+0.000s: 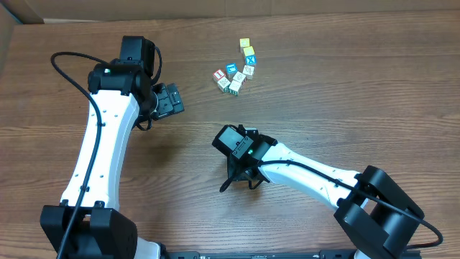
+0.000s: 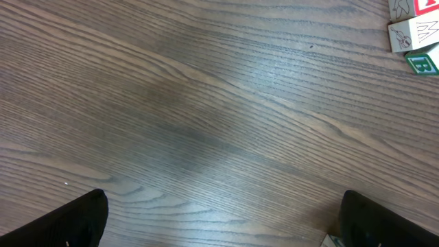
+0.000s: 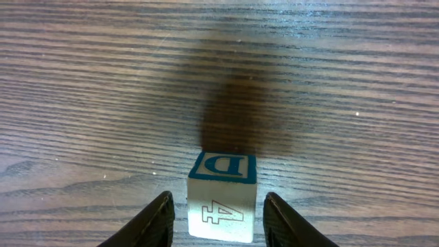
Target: Flip 4 blocks
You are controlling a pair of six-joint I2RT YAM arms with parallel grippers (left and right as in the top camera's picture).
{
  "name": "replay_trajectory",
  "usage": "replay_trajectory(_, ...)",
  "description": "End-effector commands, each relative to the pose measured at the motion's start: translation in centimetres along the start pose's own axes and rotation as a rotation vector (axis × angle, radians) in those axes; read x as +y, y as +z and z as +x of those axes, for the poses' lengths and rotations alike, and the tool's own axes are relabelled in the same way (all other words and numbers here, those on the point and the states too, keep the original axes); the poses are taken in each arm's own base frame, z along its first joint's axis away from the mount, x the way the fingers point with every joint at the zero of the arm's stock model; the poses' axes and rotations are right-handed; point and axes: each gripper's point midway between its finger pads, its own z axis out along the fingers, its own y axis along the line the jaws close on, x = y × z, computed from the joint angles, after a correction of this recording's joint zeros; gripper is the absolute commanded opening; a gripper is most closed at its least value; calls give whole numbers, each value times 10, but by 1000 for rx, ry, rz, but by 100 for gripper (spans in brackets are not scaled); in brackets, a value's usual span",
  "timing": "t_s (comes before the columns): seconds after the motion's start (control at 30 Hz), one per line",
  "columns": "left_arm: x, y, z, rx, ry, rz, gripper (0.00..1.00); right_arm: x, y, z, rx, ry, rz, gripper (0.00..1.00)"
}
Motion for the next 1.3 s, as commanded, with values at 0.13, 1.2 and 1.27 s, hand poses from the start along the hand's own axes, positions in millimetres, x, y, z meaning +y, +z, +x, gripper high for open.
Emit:
replay_trajectory(0.13, -1, 4, 1, 12, -16, 0, 100, -3, 8, 0, -3, 4, 18, 44)
replay_trajectory(1.2, -1, 4, 2, 13, -16, 0, 100, -17, -21, -27, 25, 41, 66, 22)
replay_trajectory(1.27, -1, 4, 1, 12, -16, 0, 100, -23, -24, -34, 16, 61, 77, 22)
